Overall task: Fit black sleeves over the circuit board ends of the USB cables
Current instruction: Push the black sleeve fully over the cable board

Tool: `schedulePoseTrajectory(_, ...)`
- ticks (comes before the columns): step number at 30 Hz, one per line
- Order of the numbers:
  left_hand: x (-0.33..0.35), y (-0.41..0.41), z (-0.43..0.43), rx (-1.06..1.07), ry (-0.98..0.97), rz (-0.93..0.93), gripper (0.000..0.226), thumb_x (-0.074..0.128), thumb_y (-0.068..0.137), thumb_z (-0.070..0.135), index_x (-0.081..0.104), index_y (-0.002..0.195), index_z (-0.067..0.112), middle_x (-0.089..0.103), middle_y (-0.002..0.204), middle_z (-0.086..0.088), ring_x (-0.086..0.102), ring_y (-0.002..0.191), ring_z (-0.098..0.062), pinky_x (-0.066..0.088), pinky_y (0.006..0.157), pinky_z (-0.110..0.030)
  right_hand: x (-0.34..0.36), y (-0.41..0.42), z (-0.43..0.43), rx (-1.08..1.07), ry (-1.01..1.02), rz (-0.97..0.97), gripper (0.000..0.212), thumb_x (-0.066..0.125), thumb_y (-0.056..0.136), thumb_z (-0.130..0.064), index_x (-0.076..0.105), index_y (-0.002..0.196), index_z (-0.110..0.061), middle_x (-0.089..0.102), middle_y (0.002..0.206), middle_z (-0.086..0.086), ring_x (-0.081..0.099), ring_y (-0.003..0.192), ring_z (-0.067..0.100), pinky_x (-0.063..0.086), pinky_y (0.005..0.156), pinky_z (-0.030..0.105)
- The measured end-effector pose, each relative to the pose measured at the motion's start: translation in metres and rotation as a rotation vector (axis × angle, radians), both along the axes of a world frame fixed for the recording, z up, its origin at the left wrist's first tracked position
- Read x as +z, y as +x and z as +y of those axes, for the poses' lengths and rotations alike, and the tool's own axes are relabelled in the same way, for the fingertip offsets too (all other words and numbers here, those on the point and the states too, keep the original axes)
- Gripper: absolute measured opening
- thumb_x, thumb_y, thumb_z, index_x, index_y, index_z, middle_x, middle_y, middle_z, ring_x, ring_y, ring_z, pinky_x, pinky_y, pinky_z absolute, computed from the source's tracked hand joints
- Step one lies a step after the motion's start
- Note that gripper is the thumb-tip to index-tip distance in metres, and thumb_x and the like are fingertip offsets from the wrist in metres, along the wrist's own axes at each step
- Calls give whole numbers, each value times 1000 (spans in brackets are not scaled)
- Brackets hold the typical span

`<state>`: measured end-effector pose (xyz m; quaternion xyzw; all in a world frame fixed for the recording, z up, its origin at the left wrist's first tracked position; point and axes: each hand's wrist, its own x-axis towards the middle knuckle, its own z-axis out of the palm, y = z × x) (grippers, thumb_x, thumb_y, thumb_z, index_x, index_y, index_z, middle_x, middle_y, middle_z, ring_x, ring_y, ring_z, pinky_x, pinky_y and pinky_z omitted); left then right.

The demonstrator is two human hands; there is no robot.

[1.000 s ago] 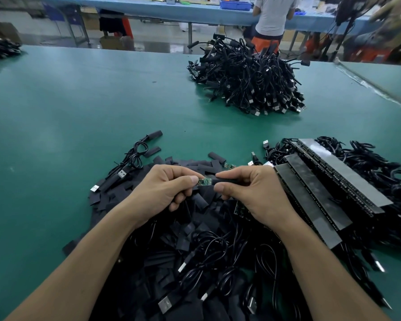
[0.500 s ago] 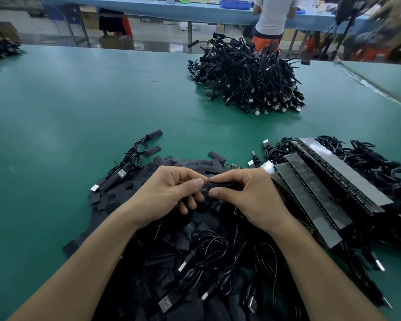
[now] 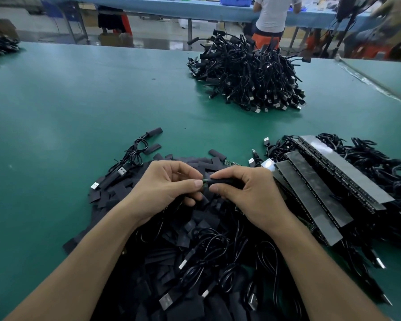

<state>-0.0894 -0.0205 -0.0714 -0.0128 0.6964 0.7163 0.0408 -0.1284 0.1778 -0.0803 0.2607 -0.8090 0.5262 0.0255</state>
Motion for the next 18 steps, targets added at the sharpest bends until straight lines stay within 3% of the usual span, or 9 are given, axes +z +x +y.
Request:
schedulePoseTrajectory(8, 3, 3, 1, -33, -34, 15, 15, 69, 84, -10, 69, 89, 3, 72, 70, -17, 72, 63, -23, 55, 53, -22, 3, 2, -1, 25, 129, 145, 18, 81, 78, -14, 78, 96, -12, 76, 87, -4, 68, 82, 1, 48, 76, 11)
schedulePoseTrajectory(13, 2, 3, 1, -24, -46, 21, 18, 68, 83, -13, 69, 86, 6, 72, 71, -19, 72, 62, -24, 55, 53, -22, 3, 2, -1, 27, 122, 145, 17, 81, 79, -13, 78, 95, -13, 75, 85, -6, 68, 80, 0, 49, 75, 13)
schedulePoseTrajectory(18, 1, 2, 1, -23, -42, 22, 18, 67, 84, -12, 67, 86, 6, 71, 68, -17, 71, 60, -22, 54, 53, -22, 0, 4, -4, 18, 80, 62, 29, 84, 75, -13, 78, 103, -16, 73, 88, -16, 67, 84, -6, 49, 79, 13)
